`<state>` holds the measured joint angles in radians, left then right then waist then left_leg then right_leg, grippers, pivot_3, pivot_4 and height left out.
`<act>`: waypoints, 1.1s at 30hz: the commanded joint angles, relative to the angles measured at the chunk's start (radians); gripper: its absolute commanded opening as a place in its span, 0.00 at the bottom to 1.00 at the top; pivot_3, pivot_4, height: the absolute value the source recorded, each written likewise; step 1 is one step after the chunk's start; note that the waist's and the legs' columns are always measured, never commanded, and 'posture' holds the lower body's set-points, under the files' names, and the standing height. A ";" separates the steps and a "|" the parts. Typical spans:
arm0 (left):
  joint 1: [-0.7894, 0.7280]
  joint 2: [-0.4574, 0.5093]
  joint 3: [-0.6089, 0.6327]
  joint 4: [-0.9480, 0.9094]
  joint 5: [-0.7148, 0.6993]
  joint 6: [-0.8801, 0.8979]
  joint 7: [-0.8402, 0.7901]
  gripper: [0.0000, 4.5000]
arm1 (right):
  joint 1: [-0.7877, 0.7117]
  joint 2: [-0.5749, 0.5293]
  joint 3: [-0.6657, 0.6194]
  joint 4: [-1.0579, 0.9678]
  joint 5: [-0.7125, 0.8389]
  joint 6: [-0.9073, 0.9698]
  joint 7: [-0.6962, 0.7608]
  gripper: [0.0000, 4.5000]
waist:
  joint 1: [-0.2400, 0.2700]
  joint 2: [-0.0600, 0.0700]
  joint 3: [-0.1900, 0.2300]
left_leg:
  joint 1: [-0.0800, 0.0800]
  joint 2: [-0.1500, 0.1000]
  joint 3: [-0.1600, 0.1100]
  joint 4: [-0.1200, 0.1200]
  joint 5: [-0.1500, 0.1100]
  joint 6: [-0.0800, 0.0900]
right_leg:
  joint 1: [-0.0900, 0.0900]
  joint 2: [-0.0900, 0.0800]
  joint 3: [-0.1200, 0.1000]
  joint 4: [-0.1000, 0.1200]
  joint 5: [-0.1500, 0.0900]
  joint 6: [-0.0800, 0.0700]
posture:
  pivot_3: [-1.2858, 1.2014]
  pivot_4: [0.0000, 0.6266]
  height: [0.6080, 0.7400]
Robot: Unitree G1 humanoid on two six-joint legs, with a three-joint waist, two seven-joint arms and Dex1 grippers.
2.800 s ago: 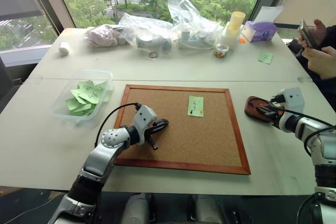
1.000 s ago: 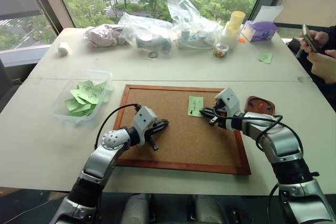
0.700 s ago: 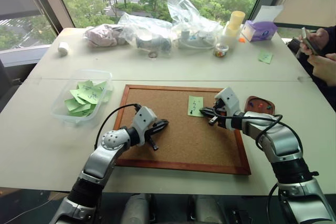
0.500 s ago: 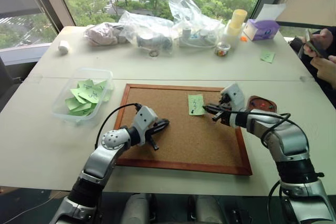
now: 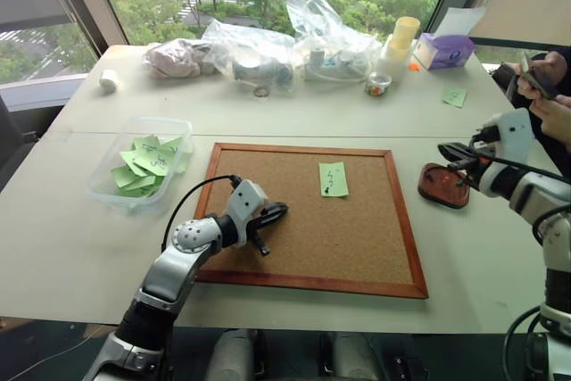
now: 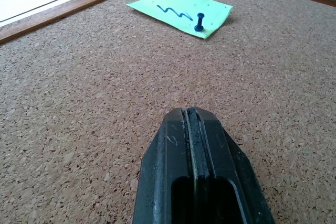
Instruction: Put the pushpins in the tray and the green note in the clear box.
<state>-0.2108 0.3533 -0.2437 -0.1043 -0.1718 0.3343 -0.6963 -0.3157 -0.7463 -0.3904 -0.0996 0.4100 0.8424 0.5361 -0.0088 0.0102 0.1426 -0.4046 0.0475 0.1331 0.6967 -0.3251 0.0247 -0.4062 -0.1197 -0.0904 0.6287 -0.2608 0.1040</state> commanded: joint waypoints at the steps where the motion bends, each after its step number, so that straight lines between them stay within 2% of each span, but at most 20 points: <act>1: 0.033 0.010 -0.051 0.082 0.031 0.037 -0.019 0.00 | 0.050 -0.034 -0.052 0.029 -0.020 -0.047 0.005 0.02 | 0.000 0.000 0.000 | 0.000 0.000 0.000 0.000 0.000 0.000 | 0.000 0.000 0.000 0.000 0.000 0.000 | 0.52 0.24 1.00; 7: 0.030 0.018 -0.053 0.088 0.036 0.031 -0.031 0.00 | 0.121 -0.008 -0.055 0.079 -0.025 -0.098 -0.001 0.02 | -0.001 0.001 0.000 | 0.001 0.000 0.000 0.000 0.000 0.000 | 0.001 0.000 0.000 0.000 0.000 0.000 | 0.52 0.24 1.00; 12: 0.028 0.021 -0.053 0.095 0.042 0.020 -0.033 0.00 | 0.168 0.034 -0.002 0.150 -0.059 -0.164 -0.001 0.02 | 0.000 0.001 0.000 | 0.001 0.000 0.000 0.000 0.000 0.000 | 0.001 0.000 0.000 0.000 0.000 0.000 | 0.52 0.24 1.00; 24: 0.022 0.023 -0.050 0.110 0.049 0.007 -0.035 0.00 | 0.153 0.031 -0.011 0.149 -0.045 -0.182 -0.003 0.02 | -0.002 0.000 -0.001 | 0.004 0.000 0.000 0.000 0.000 0.000 | 0.003 0.001 0.000 0.000 0.000 0.000 | 0.52 0.24 1.00; 27: 0.019 0.017 -0.055 0.116 0.051 0.002 -0.036 0.00 | 0.140 0.020 -0.021 0.135 -0.041 -0.177 -0.006 0.21 | 0.000 0.000 -0.001 | 0.004 0.000 0.000 0.000 0.000 0.000 | 0.003 0.000 0.000 0.000 0.000 0.000 | 0.52 0.24 1.00; 31: 0.019 0.015 -0.056 0.119 0.049 -0.001 -0.036 0.00 | 0.137 0.001 -0.032 0.119 -0.038 -0.165 -0.001 0.65 | 0.000 0.001 -0.001 | 0.003 0.000 0.000 0.000 0.000 0.000 | 0.003 0.000 0.000 0.000 0.000 0.000 | 0.52 0.24 1.00; 33: 0.021 0.015 -0.057 0.117 0.049 -0.001 -0.036 0.00 | 0.136 -0.010 -0.042 0.097 -0.025 -0.153 0.007 0.65 | 0.001 0.001 -0.001 | 0.003 0.000 0.000 0.000 0.000 0.000 | 0.003 0.000 0.000 0.000 0.000 0.000 | 0.52 0.24 1.00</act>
<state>-0.2306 0.3618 -0.2487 -0.0615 -0.1645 0.2949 -0.7269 -0.1607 -0.7277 -0.3959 0.0452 0.3697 0.6902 0.5377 -0.0082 0.0111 0.1415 -0.4012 0.0478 0.1329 0.6967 -0.3251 0.0247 -0.4029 -0.1196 -0.0902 0.6287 -0.2610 0.1040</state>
